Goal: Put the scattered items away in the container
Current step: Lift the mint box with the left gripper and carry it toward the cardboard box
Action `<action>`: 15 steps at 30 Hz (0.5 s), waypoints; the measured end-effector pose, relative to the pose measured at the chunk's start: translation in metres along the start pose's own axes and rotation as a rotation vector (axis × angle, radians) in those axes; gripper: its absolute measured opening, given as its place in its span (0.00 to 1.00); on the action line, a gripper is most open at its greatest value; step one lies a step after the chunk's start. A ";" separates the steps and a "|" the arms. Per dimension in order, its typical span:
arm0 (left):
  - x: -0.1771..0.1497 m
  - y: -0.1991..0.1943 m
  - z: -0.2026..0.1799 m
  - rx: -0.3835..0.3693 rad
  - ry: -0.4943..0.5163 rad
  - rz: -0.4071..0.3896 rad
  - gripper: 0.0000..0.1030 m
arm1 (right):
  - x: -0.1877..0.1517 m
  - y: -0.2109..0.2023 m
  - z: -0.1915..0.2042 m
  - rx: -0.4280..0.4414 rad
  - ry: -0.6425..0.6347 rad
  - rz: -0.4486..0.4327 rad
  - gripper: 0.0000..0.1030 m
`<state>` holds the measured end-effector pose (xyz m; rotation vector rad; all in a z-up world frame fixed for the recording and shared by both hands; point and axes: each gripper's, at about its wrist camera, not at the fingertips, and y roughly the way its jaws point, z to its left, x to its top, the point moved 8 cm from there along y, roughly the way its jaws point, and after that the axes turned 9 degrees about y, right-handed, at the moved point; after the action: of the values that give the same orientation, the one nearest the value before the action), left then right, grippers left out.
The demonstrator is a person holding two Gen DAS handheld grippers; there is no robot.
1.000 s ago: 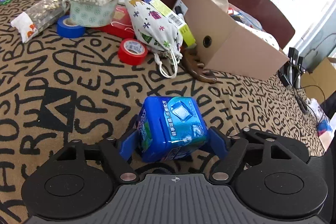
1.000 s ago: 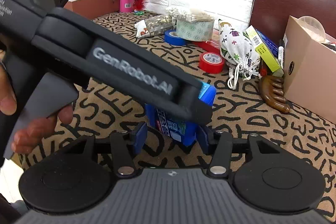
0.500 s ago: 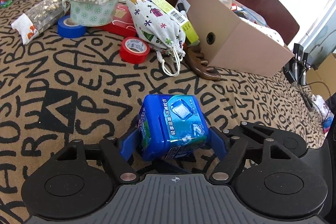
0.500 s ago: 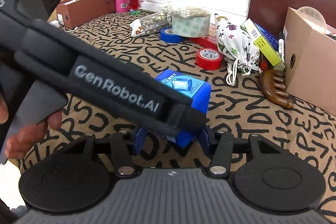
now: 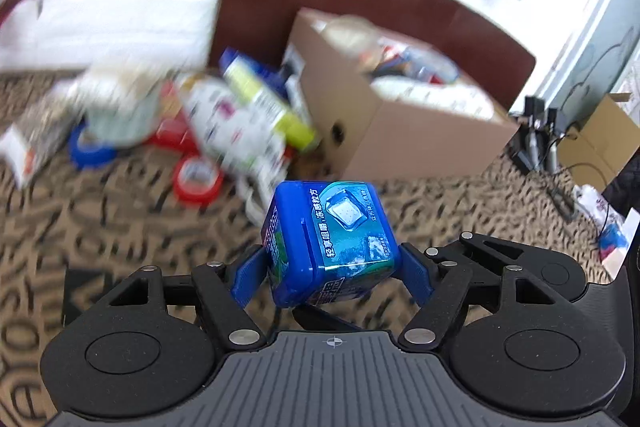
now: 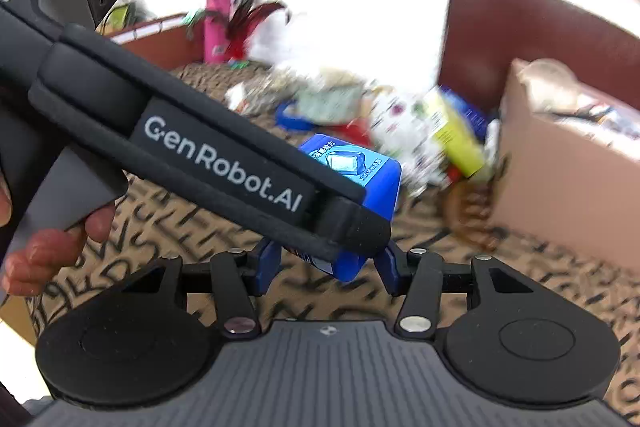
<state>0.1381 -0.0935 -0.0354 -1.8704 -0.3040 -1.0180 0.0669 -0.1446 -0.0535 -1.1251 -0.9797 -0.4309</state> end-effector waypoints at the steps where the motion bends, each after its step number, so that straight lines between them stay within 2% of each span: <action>1: 0.009 0.001 -0.005 -0.001 0.007 -0.020 0.75 | 0.007 -0.002 -0.006 -0.006 0.003 -0.013 0.55; 6: 0.061 0.010 -0.025 -0.023 0.040 -0.095 0.73 | 0.046 -0.018 -0.039 -0.057 0.005 -0.089 0.55; 7: 0.072 0.013 -0.029 -0.031 0.033 -0.106 0.76 | 0.054 -0.020 -0.047 -0.067 0.005 -0.103 0.54; 15: 0.147 0.054 -0.061 -0.075 0.061 -0.160 0.75 | 0.109 -0.031 -0.115 -0.114 0.043 -0.177 0.49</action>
<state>0.2298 -0.2021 0.0543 -1.9008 -0.3895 -1.2075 0.1528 -0.2416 0.0433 -1.1308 -1.0315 -0.6584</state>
